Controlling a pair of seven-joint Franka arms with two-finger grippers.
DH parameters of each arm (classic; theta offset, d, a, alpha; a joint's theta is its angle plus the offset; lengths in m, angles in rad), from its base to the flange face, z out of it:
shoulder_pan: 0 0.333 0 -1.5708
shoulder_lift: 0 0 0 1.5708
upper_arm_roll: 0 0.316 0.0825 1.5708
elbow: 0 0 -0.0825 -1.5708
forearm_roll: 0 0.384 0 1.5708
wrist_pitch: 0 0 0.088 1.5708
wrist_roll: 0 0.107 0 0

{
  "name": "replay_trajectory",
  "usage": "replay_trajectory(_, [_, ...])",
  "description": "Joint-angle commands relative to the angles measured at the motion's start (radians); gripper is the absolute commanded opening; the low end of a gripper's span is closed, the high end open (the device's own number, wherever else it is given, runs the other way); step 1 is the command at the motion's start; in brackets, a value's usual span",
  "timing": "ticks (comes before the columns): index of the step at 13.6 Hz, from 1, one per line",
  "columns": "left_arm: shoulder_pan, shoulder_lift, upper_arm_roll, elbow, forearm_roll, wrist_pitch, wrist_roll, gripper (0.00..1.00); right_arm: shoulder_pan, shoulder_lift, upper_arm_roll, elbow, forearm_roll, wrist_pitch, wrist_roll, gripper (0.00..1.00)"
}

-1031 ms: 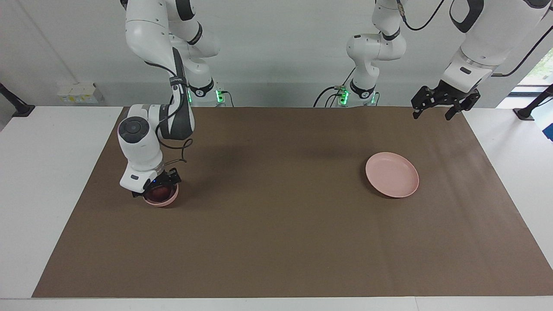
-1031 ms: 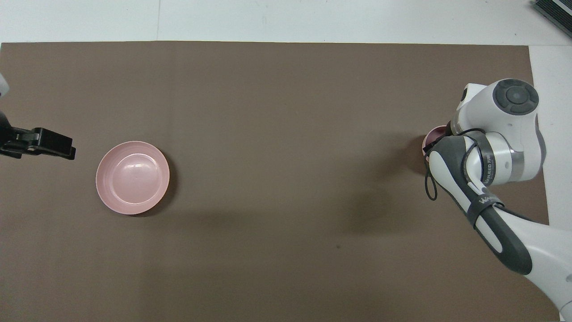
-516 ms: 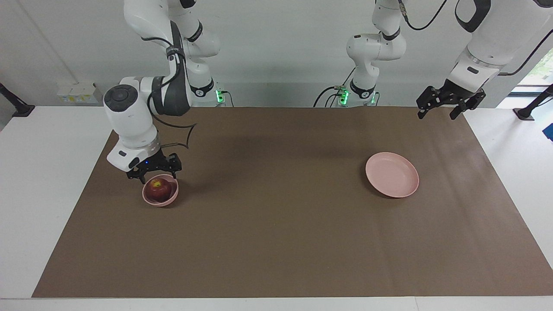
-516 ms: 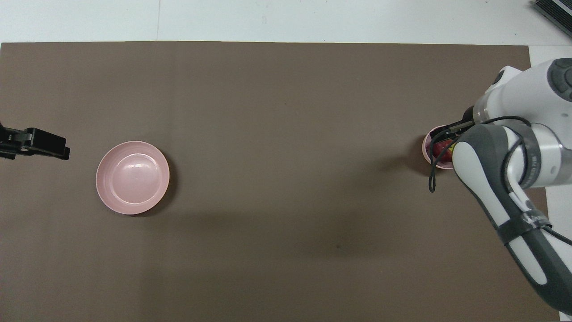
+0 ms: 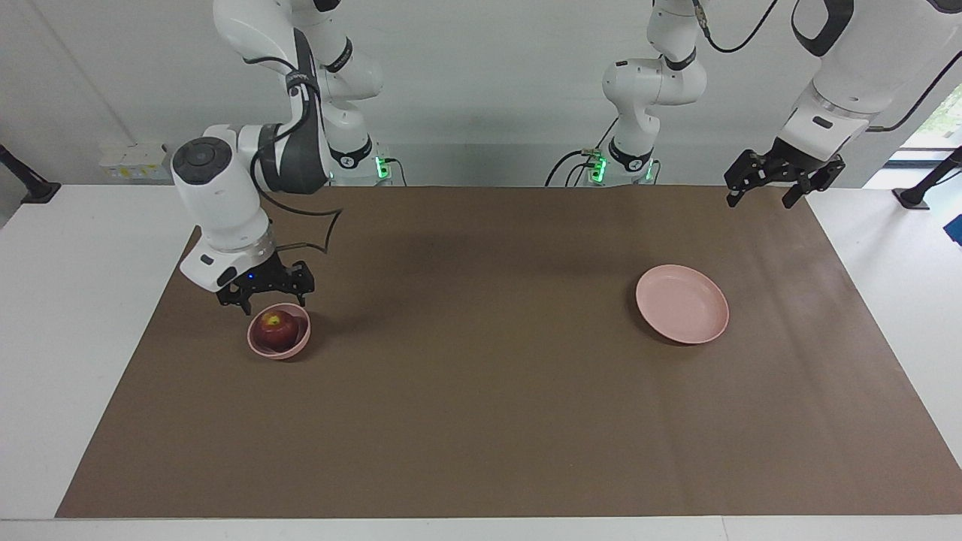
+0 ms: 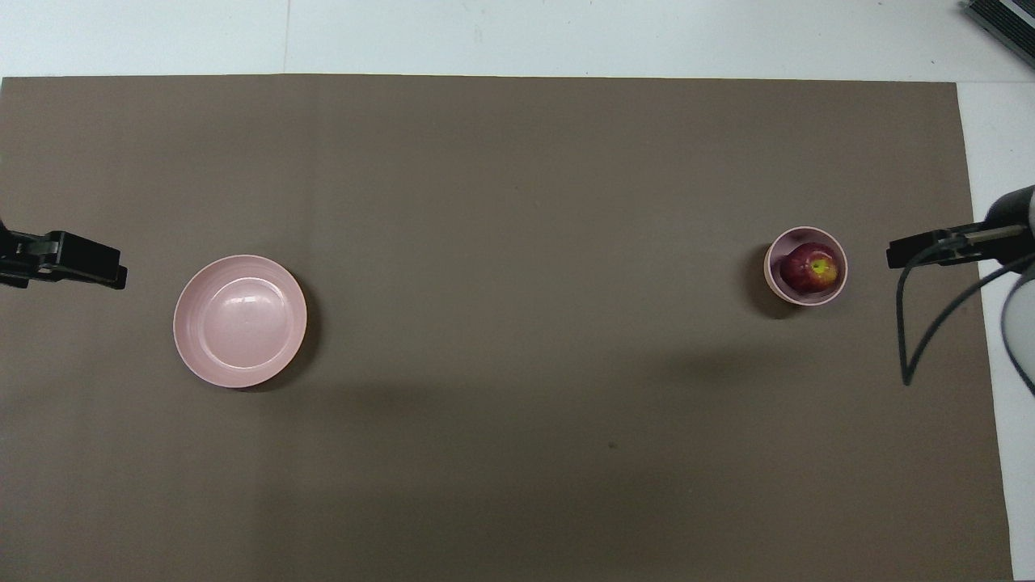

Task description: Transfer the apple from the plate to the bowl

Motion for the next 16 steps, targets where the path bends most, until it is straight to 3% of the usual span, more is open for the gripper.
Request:
replay_trajectory(1, [0.001,-0.025,-0.001,-0.027,0.017,-0.003,0.0,1.0,-0.007,-0.094,0.005,0.004,0.034,-0.093,0.052,1.0])
replay_trajectory(4, [-0.001,-0.025,-0.001,-0.027,0.017,-0.003,0.0,1.0,0.009,-0.163,0.014,-0.048,0.031,-0.183,0.125,1.0])
replay_trajectory(6, [0.001,-0.025,-0.001,-0.027,0.017,-0.005,0.0,1.0,0.036,-0.192,0.023,-0.089,0.034,-0.182,0.204,1.0])
replay_trajectory(12, [0.001,-0.025,-0.001,-0.027,0.017,-0.005,0.0,1.0,0.036,-0.182,0.014,-0.102,0.036,-0.14,0.201,1.0])
replay_trajectory(16, [0.001,-0.025,-0.001,-0.027,0.017,-0.005,0.0,1.0,0.038,-0.169,0.013,-0.1,0.033,-0.087,0.082,1.0])
